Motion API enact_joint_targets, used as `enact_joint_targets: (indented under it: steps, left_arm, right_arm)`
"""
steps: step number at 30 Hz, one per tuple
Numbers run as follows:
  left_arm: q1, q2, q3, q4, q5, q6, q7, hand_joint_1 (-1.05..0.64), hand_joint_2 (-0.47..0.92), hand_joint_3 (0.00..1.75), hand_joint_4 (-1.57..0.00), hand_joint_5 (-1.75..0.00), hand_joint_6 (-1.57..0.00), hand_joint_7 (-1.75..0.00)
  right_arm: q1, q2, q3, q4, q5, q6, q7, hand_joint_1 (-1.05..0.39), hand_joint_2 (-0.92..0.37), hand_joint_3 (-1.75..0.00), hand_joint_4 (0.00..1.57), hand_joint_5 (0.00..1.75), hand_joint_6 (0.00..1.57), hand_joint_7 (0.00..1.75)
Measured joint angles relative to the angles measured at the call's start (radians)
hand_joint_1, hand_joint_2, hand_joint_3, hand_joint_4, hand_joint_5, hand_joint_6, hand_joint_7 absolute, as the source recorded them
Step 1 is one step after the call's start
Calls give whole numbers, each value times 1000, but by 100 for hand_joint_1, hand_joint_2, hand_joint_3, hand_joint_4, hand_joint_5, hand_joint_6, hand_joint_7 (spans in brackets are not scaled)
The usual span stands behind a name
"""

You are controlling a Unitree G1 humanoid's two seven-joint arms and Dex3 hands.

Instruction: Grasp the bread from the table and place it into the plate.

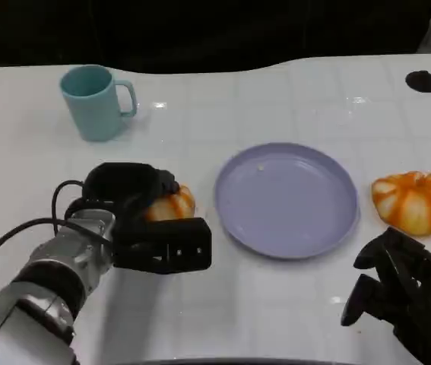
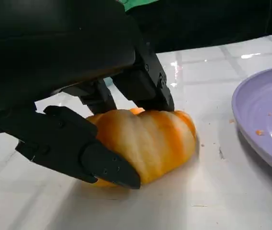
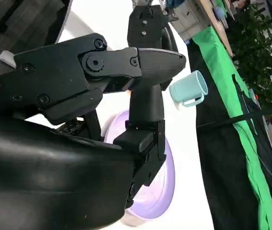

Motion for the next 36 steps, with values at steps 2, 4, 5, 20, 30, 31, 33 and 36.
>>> enact_joint_targets:
  steps: [2,4,5,20,30,31,33,36]
  left_arm:
    - [1,0,3,1,-5,-10,24,-22,92,17,-79,-173,-71,-135]
    - [1,1,8,1,-11,-16,41,-21,92,18,-79,-174,-64,-152]
    - [1,2,9,1,-12,-19,45,-21,92,18,-79,-174,-63,-154]
    - [-67,-40,75,-73,-79,81,18,-17,86,37,-83,-175,-71,-118]
    - [-124,-76,90,-96,-96,134,-11,-22,91,18,-79,-175,-91,-42]
    - [-127,-77,87,-99,-93,135,-11,-22,91,17,-80,-175,-94,-42]
    - [-132,-83,82,-106,-89,134,-11,-23,91,16,-81,-175,-95,-42]
    - [-142,-96,77,-113,-88,119,-12,-22,92,17,-82,-175,-91,-39]
  right_arm:
    - [0,0,-1,0,0,0,0,-49,-92,-31,65,175,51,159]
    - [0,0,-1,0,1,0,0,-49,-92,-31,65,175,51,159]
    - [0,0,-1,0,1,0,0,-49,-92,-31,65,175,51,159]
    - [-1,0,-1,3,0,-1,0,-49,-92,-31,66,175,53,158]
    - [-1,0,-1,6,0,-2,1,-48,-92,-33,65,175,52,159]
    - [-1,0,-1,6,0,-2,1,-48,-92,-32,65,175,51,159]
    - [-1,0,-1,6,0,-2,1,-48,-92,-32,65,175,51,159]
    - [-1,0,-1,6,0,-2,1,-48,-92,-33,65,175,51,160]
